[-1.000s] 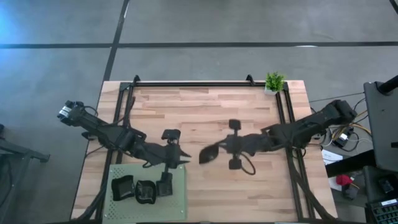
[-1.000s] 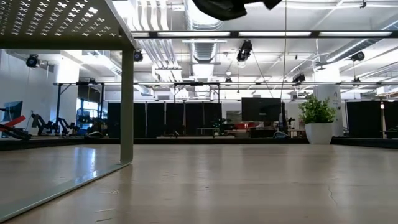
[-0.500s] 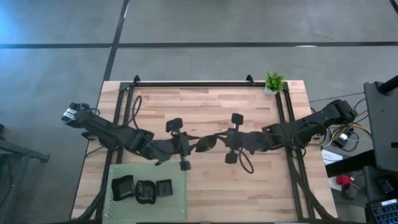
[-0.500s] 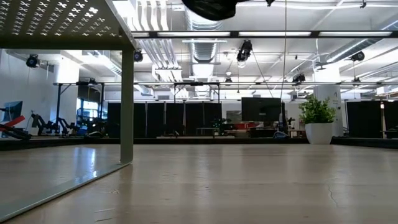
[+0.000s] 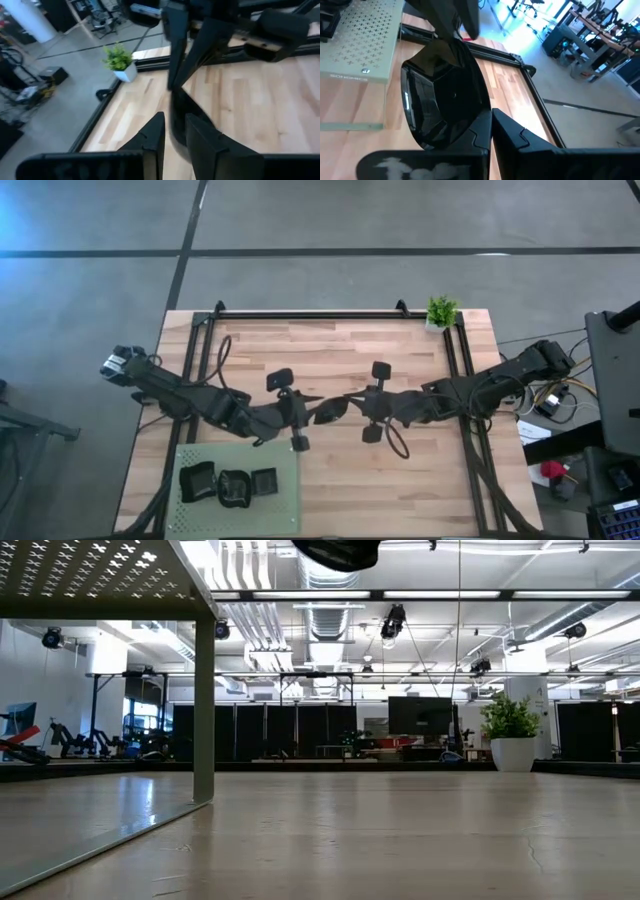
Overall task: Pick & Place Mini shaped plates
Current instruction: Stack the black leaf shaped plate on top of the other black leaf shaped plate on the shelf
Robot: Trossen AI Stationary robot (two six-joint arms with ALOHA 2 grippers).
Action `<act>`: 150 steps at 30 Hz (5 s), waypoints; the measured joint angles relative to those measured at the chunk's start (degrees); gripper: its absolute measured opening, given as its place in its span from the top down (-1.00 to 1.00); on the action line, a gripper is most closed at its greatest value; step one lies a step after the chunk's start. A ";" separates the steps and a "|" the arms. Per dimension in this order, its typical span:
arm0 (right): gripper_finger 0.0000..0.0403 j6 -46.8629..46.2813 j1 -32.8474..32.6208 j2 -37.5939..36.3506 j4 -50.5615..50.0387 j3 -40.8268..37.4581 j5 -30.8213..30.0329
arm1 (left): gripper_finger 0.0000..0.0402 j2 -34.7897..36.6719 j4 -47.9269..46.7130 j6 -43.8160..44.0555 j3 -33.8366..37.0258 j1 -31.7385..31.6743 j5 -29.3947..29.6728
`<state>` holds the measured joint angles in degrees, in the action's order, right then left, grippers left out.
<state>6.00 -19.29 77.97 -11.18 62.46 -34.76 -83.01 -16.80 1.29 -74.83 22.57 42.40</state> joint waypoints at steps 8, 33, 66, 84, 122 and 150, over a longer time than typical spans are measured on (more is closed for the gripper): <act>0.96 0.56 0.00 0.00 0.00 0.17 0.00 | 0.64 -0.01 -1.19 3.24 0.02 0.00 1.83; 0.96 2.16 0.00 0.00 0.02 2.05 0.00 | 0.67 -0.01 -2.78 7.81 0.09 0.00 1.00; 0.49 2.99 -0.09 -0.02 0.22 2.05 0.33 | 1.00 -0.03 -3.34 8.23 0.13 -0.08 0.77; 0.25 5.21 -5.01 -0.35 -2.08 7.16 4.74 | 1.00 4.11 -15.85 15.18 -2.56 -1.40 0.05; 0.28 4.50 -6.73 -0.63 -7.08 11.37 4.76 | 1.00 12.56 -48.58 15.07 -4.96 1.57 -65.70; 0.34 4.50 -6.73 -0.66 -8.34 11.39 4.76 | 1.00 7.33 -43.32 11.21 -4.57 4.33 -66.93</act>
<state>10.50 -26.02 77.32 -19.52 73.84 -30.00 -75.68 -60.12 12.50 -79.40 26.89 -24.53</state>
